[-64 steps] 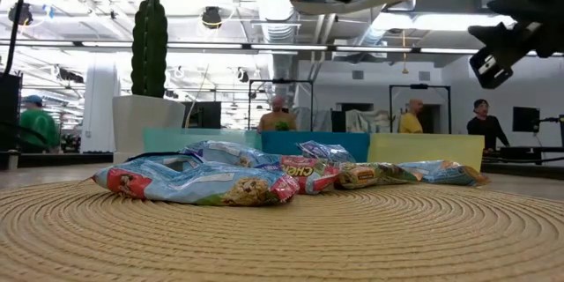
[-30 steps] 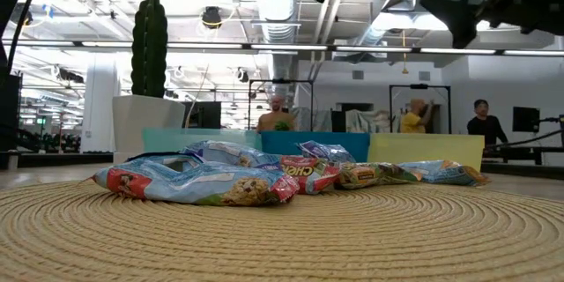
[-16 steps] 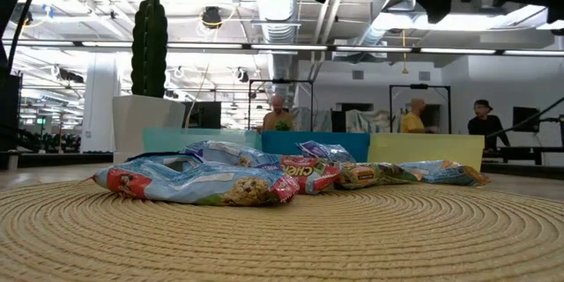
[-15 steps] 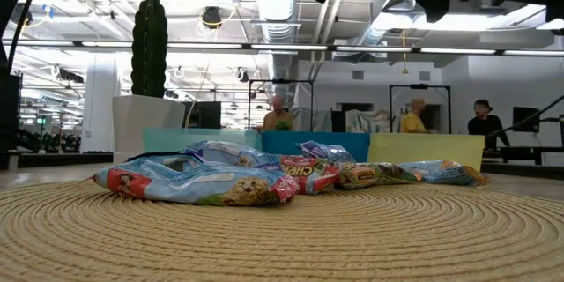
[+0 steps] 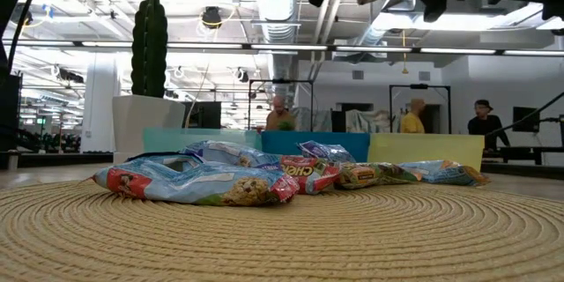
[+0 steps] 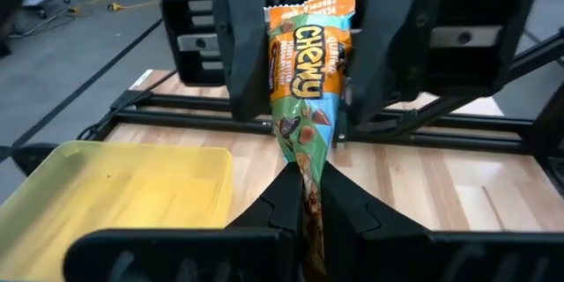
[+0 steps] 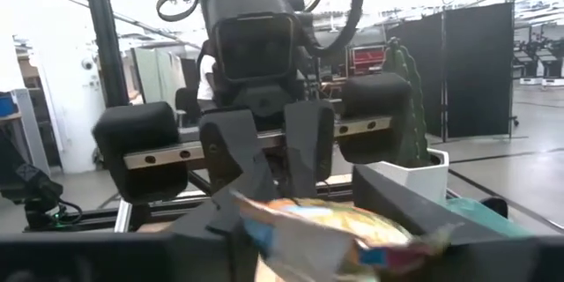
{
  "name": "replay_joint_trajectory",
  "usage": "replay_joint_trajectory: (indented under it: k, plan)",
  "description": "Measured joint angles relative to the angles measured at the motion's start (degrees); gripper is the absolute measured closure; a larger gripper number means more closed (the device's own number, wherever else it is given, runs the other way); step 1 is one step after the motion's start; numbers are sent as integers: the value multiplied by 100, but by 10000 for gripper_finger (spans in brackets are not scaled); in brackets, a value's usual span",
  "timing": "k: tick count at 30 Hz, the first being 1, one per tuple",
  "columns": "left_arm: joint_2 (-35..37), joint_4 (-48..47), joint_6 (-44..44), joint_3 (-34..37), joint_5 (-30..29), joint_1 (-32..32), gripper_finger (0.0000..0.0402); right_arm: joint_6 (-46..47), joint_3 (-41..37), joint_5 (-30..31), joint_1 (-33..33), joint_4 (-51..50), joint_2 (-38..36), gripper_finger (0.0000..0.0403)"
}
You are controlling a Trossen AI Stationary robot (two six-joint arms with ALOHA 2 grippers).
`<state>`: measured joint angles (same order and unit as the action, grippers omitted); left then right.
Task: Pick and place Granola Bars by type
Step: Put the yellow granola bar into the yellow bin
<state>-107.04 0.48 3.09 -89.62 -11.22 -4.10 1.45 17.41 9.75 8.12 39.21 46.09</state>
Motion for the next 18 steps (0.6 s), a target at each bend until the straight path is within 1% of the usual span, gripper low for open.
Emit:
replay_joint_trajectory:
  k: [5,8,11,18]
  plan:
    - [0,20,-38,0,1,7,388,-33,0,73,-18,-16,-1,301]
    - [0,20,-65,0,-4,9,384,-37,0,68,-68,-30,-2,324]
    - [-2,13,-67,0,-18,9,377,-39,9,70,-100,-108,-2,332]
    - [-4,9,-39,2,-20,33,359,-134,9,92,-114,-233,-4,336]
